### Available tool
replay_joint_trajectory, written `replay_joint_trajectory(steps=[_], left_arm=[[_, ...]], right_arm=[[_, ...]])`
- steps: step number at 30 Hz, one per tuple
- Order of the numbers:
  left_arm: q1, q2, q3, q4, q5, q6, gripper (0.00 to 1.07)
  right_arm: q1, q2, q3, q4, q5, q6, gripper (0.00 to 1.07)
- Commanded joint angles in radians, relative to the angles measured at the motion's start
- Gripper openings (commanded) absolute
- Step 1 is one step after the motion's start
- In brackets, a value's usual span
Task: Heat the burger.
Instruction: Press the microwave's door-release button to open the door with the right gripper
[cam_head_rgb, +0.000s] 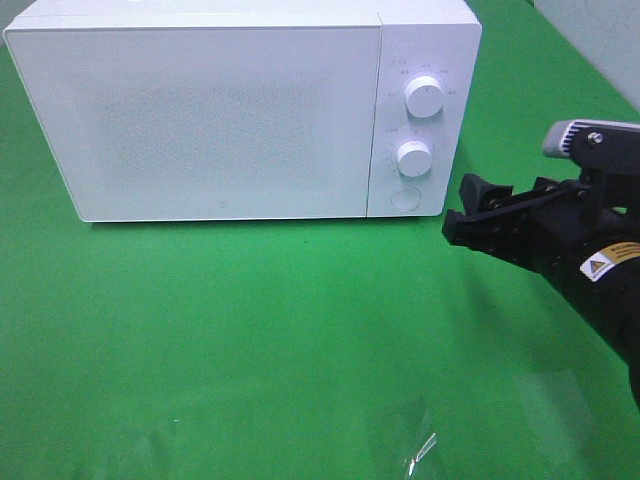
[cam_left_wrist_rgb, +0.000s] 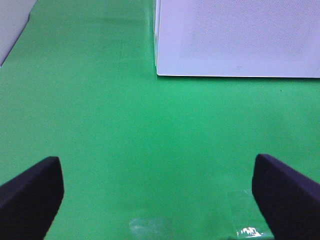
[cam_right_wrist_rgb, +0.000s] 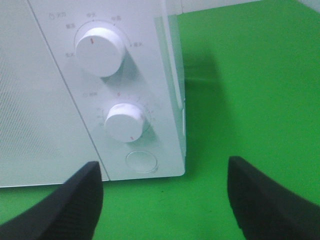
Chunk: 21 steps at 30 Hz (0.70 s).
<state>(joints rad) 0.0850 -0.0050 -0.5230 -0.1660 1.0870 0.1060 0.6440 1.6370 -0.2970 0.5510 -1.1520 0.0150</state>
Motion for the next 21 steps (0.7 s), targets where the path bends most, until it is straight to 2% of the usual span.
replay_joint_trajectory(steps=[1, 5, 7, 8, 9, 10, 11, 12, 14, 15, 16, 21], left_arm=[[0.001, -0.006, 0.004, -0.008, -0.014, 0.002, 0.94], [0.001, -0.006, 0.004, -0.008, -0.014, 0.002, 0.94], [0.001, -0.006, 0.004, -0.008, -0.014, 0.002, 0.94], [0.001, -0.006, 0.004, -0.008, -0.014, 0.002, 0.94], [0.001, -0.006, 0.004, -0.008, -0.014, 0.002, 0.94], [0.001, -0.006, 0.004, -0.008, -0.014, 0.002, 0.94], [0.001, -0.006, 0.004, -0.008, -0.014, 0.002, 0.94], [0.001, -0.006, 0.004, -0.008, -0.014, 0.002, 0.94], [0.001, -0.006, 0.004, -0.008, -0.014, 0.002, 0.94], [0.001, -0.006, 0.004, -0.008, -0.014, 0.002, 0.94], [0.001, -0.006, 0.004, -0.008, -0.014, 0.002, 0.94], [0.001, -0.006, 0.004, -0.008, -0.014, 0.002, 0.94]], right_arm=[[0.039, 0.024, -0.024, 0.026, -0.023, 0.027, 0.67], [0.058, 0.049, -0.048, 0.023, -0.023, 0.164, 0.63], [0.058, 0.061, -0.052, 0.026, -0.035, 0.364, 0.56], [0.058, 0.061, -0.052, 0.026, -0.035, 0.364, 0.56], [0.058, 0.07, -0.052, 0.025, -0.041, 0.51, 0.5], [0.058, 0.07, -0.052, 0.025, -0.041, 0.51, 0.5], [0.058, 0.081, -0.052, 0.019, -0.044, 0.667, 0.42], [0.058, 0.081, -0.052, 0.019, -0.044, 0.667, 0.42], [0.058, 0.094, -0.052, 0.018, -0.038, 0.963, 0.25], [0.058, 0.094, -0.052, 0.018, -0.038, 0.963, 0.25], [0.058, 0.097, -0.052, 0.018, -0.039, 1.057, 0.19], [0.058, 0.097, -0.052, 0.019, -0.042, 1.202, 0.08]])
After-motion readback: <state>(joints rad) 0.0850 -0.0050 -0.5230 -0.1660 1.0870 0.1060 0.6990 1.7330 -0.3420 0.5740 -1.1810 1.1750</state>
